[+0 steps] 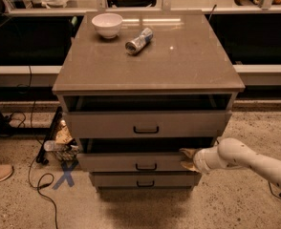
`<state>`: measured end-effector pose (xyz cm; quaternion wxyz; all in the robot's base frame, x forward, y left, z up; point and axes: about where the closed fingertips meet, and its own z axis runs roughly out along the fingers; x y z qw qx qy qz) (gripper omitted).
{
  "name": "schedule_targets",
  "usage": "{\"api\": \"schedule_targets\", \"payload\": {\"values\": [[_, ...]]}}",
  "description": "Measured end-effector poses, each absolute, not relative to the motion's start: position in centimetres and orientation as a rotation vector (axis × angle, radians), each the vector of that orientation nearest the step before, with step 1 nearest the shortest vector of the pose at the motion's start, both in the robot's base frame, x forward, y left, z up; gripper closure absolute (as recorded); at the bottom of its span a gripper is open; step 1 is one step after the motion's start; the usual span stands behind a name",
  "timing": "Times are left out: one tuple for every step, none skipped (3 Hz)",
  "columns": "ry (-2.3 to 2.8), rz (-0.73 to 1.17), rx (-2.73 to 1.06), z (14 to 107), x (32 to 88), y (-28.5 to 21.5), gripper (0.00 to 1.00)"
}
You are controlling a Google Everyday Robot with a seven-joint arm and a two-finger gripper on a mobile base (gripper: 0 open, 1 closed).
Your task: Open middle drawer
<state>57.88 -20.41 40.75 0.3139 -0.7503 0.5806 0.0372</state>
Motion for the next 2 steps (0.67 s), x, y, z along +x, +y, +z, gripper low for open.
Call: {"api": "schedule_targets", "payload": {"values": [[1.531, 0.098, -1.978, 40.77, 57.88, -20.41, 0.34], [1.531, 0.098, -1.978, 40.79, 57.88, -20.41, 0.11]]}}
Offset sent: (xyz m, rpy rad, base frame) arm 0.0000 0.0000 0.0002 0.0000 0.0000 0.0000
